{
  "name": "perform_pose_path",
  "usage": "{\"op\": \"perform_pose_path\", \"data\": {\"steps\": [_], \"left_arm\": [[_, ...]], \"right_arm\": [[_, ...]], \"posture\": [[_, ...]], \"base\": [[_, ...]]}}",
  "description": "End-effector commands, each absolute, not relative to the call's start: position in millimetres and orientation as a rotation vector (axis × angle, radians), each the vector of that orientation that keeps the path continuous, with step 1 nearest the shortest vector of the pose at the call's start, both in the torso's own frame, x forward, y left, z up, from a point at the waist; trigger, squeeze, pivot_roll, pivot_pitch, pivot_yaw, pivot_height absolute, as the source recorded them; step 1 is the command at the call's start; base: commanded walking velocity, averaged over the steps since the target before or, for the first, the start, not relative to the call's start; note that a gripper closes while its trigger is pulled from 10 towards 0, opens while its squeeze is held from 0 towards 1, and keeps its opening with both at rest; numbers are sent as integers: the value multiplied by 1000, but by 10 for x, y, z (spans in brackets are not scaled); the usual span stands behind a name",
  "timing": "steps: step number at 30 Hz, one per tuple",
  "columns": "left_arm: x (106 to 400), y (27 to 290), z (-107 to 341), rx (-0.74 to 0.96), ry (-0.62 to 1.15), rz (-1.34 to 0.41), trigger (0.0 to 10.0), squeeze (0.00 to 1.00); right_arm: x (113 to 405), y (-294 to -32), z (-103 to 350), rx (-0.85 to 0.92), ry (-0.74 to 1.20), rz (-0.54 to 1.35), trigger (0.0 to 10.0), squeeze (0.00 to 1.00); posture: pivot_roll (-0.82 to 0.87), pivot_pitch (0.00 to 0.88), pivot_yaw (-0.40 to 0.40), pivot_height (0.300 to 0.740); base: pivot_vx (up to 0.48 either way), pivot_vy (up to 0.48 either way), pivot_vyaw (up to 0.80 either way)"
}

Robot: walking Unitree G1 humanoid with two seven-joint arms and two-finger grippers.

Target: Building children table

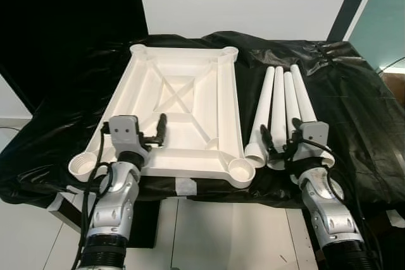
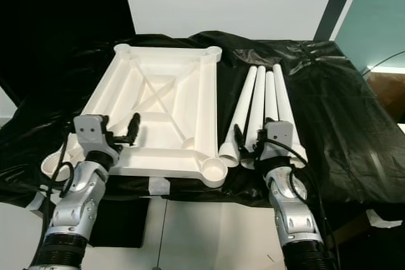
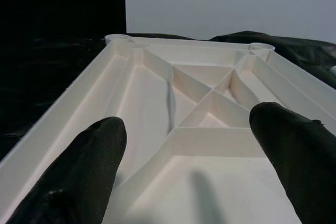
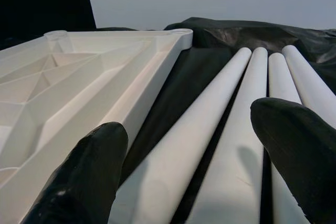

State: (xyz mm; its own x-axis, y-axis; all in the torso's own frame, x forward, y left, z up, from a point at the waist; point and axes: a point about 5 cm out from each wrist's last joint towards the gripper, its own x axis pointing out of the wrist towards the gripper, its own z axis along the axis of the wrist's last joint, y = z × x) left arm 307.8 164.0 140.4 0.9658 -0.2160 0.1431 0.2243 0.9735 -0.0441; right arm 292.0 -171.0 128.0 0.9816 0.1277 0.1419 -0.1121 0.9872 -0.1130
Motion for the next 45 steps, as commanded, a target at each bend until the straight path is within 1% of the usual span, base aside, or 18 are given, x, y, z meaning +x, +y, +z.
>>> {"op": "perform_pose_path", "data": {"steps": [1,8,27,45], "left_arm": [[3064,1567,1415,-43,-141,-271,10000,0],[3064,1561,1426,-23,-147,-275,10000,0],[3064,1563,1424,-33,-157,-287,10000,0],[3062,1612,1434,-55,-162,-254,10000,0]], "right_arm": [[2912,-1740,1289,-101,-159,105,10000,0],[2908,-1761,1297,-95,-157,96,10000,0],[2912,-1772,1314,-113,-166,107,10000,0],[2910,-1786,1321,-128,-164,119,10000,0]], "posture": [[1,0,7,740],[-3,0,7,740],[-7,0,-1,740],[-3,0,-12,740]], "base": [[0,0,0],[0,0,-584],[0,0,0],[0,0,0]]}}
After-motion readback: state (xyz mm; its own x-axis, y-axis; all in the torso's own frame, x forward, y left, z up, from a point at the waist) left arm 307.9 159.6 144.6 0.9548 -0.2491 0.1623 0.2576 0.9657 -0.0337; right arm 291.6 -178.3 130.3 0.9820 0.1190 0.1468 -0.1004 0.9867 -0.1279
